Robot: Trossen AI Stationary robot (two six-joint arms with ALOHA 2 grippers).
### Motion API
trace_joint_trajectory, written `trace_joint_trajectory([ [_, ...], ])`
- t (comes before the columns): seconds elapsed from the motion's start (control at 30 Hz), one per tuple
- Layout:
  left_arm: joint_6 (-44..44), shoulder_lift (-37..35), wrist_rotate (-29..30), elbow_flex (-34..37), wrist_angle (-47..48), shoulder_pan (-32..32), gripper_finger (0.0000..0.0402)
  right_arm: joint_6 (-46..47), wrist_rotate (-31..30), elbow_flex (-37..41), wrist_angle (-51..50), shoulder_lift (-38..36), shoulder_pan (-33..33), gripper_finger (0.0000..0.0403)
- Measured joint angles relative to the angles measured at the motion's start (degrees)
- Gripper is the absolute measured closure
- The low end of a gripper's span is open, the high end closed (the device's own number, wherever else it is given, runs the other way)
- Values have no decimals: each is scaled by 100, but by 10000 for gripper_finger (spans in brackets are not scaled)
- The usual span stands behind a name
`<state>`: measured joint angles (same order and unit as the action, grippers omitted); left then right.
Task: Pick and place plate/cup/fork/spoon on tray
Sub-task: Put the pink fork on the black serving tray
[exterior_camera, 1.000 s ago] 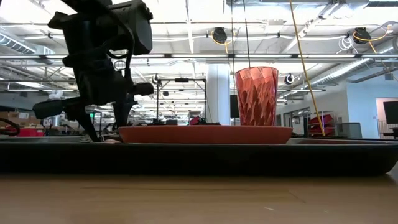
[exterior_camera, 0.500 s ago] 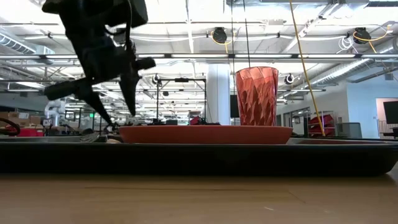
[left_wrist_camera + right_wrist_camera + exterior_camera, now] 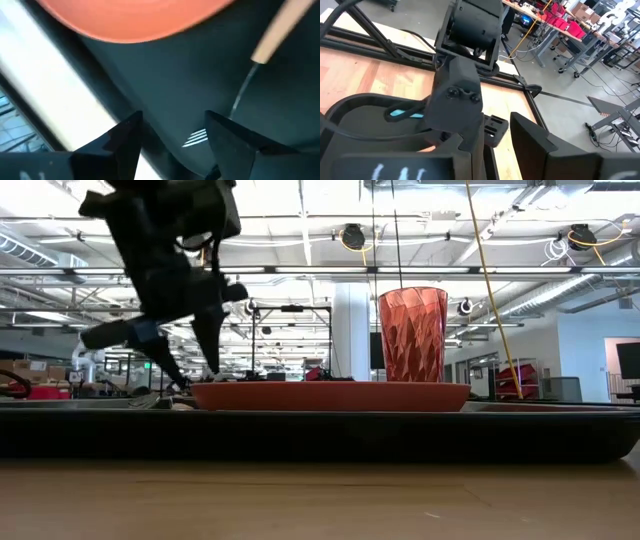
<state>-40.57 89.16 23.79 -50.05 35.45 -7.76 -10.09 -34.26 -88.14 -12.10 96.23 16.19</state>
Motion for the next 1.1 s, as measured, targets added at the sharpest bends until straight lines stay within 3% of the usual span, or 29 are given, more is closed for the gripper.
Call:
trace_joint_trajectory([
  [0.27, -131, 35, 285, 435, 280, -27, 186, -2, 0, 0, -14, 0, 0, 314],
  [1.1, 216, 33, 287, 431, 191, -128, 186, -2, 0, 0, 3, 0, 0, 314],
])
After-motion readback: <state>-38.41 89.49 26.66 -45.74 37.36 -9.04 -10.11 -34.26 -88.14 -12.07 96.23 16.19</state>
